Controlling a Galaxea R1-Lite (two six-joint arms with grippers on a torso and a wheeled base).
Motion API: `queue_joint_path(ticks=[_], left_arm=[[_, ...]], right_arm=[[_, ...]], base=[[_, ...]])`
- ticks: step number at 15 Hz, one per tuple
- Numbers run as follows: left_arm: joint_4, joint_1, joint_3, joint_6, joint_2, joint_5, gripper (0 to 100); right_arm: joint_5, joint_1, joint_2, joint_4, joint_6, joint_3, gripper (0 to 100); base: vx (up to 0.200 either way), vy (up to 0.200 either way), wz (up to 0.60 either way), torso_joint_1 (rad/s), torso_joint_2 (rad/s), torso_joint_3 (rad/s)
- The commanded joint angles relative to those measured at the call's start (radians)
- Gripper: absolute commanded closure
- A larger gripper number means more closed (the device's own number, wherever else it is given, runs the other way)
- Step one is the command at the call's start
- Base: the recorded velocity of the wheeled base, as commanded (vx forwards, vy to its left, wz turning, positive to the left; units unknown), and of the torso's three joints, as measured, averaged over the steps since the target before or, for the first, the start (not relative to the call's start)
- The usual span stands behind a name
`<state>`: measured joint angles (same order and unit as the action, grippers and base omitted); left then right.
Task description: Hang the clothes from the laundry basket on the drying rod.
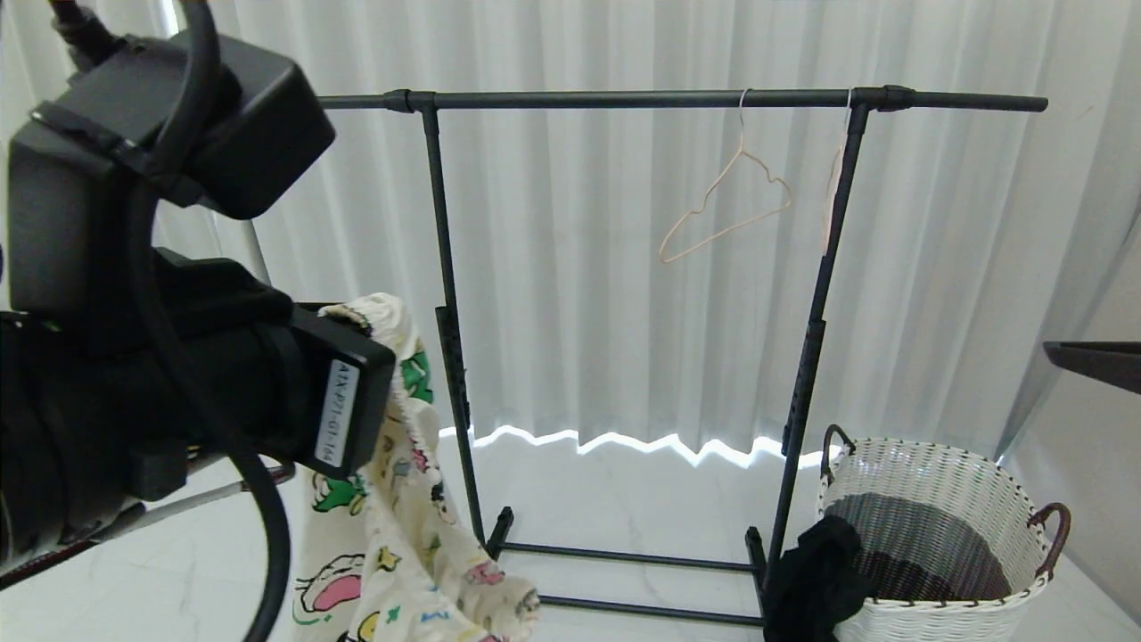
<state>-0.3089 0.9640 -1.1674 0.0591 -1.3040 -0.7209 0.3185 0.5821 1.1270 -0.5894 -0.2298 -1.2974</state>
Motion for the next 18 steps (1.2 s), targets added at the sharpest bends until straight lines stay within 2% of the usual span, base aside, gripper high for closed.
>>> queue_joint_path(ticks=[1, 4, 6, 7, 10, 18], left_arm=[[0.004, -0.099, 0.078, 0.037, 0.101, -0.003, 100], [0.004, -0.182, 0.140, 0.039, 0.170, 0.001, 100], [0.004, -0.217, 0.192, 0.039, 0.216, 0.001, 100], [0.004, -0.217, 0.215, 0.042, 0.239, 0.001, 100], [0.004, -0.219, 0.249, 0.044, 0.270, 0.001, 100], [0.004, -0.219, 0.242, 0.048, 0.269, -0.003, 100]], right_arm=[[0.068, -0.208, -0.015, -0.021, -0.010, 0.035, 0], [0.027, -0.268, -0.027, -0.021, 0.001, 0.053, 0], [-0.053, -0.269, -0.027, -0.018, 0.096, 0.046, 0], [-0.068, -0.269, -0.030, -0.018, 0.113, 0.046, 0], [-0.072, -0.269, -0.046, -0.018, 0.115, 0.046, 0], [-0.073, -0.269, -0.056, -0.015, 0.119, 0.047, 0]], base=[[0.000, 0.000, 0.00, 0.000, 0.00, 0.000], [0.000, 0.000, 0.00, 0.000, 0.00, 0.000], [0.000, 0.000, 0.00, 0.000, 0.00, 0.000], [0.000, 0.000, 0.00, 0.051, -0.18, -0.110], [0.000, 0.000, 0.00, 0.123, -0.37, -0.233], [0.000, 0.000, 0.00, 0.181, -0.47, -0.283]])
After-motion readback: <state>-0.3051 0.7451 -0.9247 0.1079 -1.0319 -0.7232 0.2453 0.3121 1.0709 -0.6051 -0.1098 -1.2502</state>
